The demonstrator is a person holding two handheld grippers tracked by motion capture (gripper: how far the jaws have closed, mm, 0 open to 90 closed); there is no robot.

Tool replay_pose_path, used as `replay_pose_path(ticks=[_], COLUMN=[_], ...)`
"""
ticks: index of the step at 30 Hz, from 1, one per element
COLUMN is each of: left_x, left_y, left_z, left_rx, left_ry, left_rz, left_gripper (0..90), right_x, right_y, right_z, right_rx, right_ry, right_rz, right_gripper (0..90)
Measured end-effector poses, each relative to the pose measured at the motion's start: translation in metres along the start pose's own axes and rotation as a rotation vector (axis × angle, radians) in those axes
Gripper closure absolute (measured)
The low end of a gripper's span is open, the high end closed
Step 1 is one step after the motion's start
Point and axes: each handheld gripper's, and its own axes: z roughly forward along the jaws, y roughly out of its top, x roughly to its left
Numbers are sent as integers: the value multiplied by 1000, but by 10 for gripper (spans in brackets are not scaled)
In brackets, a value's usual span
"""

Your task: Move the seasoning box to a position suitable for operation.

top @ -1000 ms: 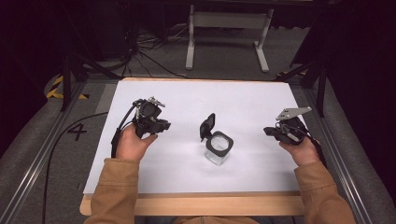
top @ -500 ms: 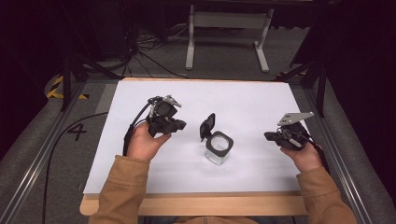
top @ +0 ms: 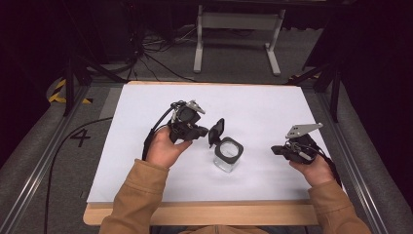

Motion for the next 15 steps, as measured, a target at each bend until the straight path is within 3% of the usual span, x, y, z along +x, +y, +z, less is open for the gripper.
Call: replay_pose_path(ticks=[9,15], left_x=[-1,-1], left_y=[2,2], left_z=[3,3], left_rx=[-2,-2], left_ry=[-3,-3], left_rz=[-1,0], left_gripper=[885,886], right_x=[8,27], right_y=[0,10], right_z=[3,9], right_rx=[3,-44], right_ry=[33,107], right_rz=[-12,-49], right_gripper=[900,900])
